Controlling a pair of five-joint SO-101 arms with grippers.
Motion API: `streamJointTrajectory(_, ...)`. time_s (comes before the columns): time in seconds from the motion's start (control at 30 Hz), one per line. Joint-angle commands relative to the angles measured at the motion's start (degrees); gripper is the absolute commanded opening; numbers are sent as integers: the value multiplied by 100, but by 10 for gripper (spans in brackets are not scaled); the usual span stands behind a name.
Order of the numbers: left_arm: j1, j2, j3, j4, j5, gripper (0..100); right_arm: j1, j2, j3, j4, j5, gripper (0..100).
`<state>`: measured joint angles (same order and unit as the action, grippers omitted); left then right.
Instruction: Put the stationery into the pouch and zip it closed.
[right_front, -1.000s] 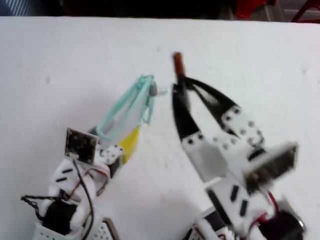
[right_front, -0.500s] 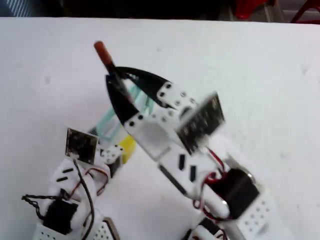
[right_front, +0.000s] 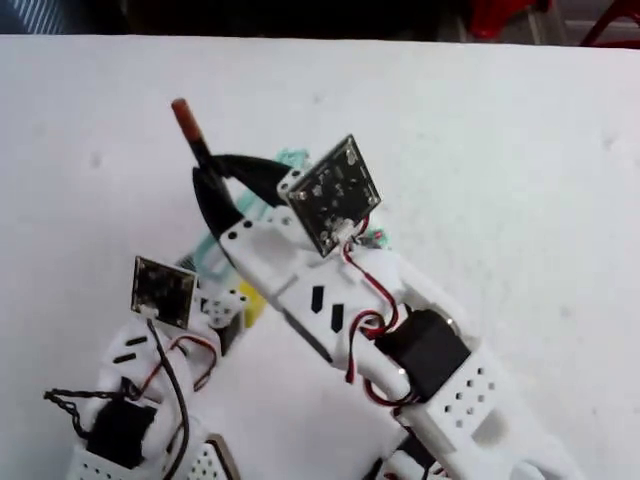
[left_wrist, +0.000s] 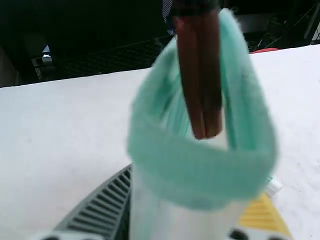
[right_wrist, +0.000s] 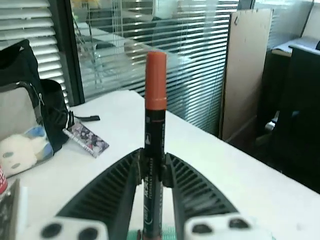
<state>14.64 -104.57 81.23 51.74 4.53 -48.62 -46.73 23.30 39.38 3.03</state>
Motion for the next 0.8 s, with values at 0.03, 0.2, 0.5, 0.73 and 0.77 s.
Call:
streamJointTrajectory(0.03,57,48,-35,0,26,245,13,-251,-44,365,-26,20)
streamJointTrajectory(0.2,57,48,-35,9,26,245,75,-338,-44,769,325,22)
streamJointTrajectory(0.5,57,48,-26,18,26,245,330,-338,-70,1138,536,180)
streamJointTrajectory(0.73,75,48,-26,18,26,245,330,-338,-79,1112,536,173)
streamJointTrajectory(0.77,75,48,-26,18,26,245,330,-338,-79,1112,536,173)
